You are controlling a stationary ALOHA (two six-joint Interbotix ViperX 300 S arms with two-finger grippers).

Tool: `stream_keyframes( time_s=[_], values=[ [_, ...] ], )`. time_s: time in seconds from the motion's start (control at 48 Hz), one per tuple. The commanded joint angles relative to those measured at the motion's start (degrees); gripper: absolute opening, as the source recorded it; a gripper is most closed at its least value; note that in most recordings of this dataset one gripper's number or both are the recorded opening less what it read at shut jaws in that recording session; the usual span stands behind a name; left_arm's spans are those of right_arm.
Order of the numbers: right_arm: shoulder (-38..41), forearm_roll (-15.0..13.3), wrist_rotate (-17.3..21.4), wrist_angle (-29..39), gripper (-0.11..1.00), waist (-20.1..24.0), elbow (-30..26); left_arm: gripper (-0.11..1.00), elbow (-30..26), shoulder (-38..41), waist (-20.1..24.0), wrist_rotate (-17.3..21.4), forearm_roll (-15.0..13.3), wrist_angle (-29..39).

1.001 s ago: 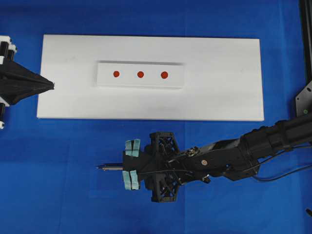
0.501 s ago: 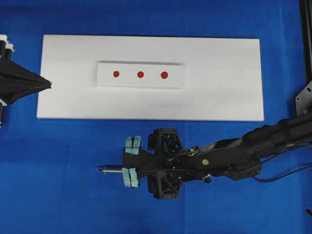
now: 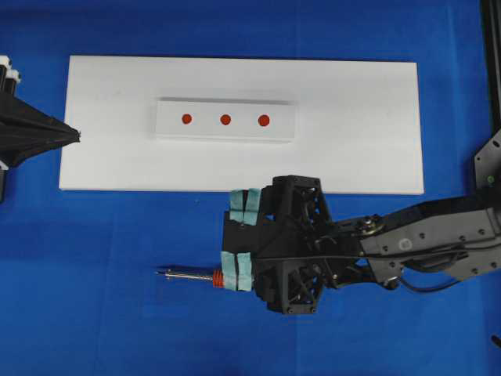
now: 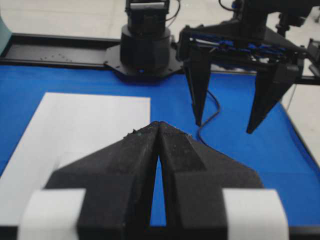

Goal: Touch the tip of the soldering iron to the mark.

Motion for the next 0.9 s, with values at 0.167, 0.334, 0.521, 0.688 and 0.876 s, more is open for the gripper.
stream_keyframes(
  time_s=[0.167,0.334,0.521,0.688,0.876],
  values=[
    [-1.67,-2.90,-0.18,0.18,0.90,-2.11,-1.23,0.00,-0.70,0.26,-0.09,0.00,0.09,-0.26],
    [-2.02,-3.60,-4.57,0.18,0.90,-7.29,-1.14,0.00,-0.70,0.26,-0.09,0.00,0.09,-0.26],
    [-2.20,-2.72,-10.81,-1.41,0.90,-14.59,-1.32,0.00,-0.70,0.26,-0.09,-0.09,0.09,-0.26],
    [-2.64,-2.02,-13.18,-3.16,0.90,-17.49,-1.32,0.00,-0.62,0.26,-0.09,-0.09,0.09,-0.26],
    [-6.33,-2.11,-13.62,-2.90,0.90,-17.58,0.53,0.00,-0.62,0.26,-0.09,-0.09,0.09,-0.26]
  ],
)
